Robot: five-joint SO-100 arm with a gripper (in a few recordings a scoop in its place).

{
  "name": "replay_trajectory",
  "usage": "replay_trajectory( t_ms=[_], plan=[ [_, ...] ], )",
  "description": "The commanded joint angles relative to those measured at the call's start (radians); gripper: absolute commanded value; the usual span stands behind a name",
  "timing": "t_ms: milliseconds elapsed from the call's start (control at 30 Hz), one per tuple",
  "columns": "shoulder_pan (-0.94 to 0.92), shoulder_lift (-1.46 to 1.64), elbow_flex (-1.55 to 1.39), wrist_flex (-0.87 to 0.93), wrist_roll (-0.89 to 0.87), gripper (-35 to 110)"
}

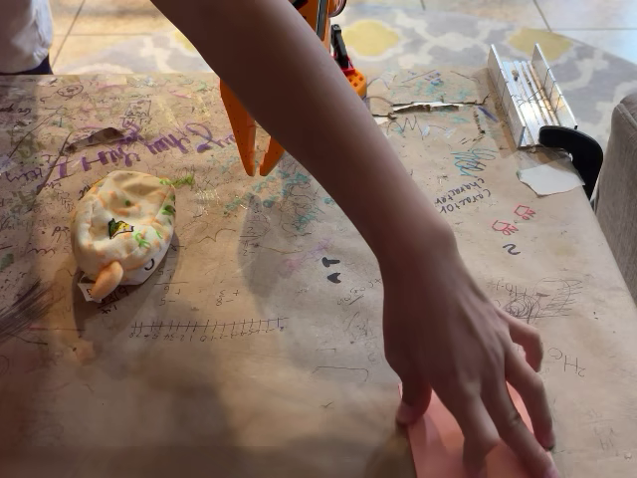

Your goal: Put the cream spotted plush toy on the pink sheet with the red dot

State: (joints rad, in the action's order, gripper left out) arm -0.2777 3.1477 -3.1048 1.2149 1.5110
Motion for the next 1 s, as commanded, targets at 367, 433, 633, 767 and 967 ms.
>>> replay_trajectory(
  t_ms=[367, 433, 633, 767, 967],
  plan=[
    [-0.19, 0.095, -0.002, 0.055, 0.095, 0],
    [-0.189, 0.095, -0.002, 0.057, 0.091, 0],
    [-0.149, 0.051, -0.002, 0.035, 0.097, 0],
    [-0.11, 0.038, 0.0, 0.029, 0.095, 0],
    [-0.025, 0.049, 0.0, 0.035, 0.097, 0]
  ],
)
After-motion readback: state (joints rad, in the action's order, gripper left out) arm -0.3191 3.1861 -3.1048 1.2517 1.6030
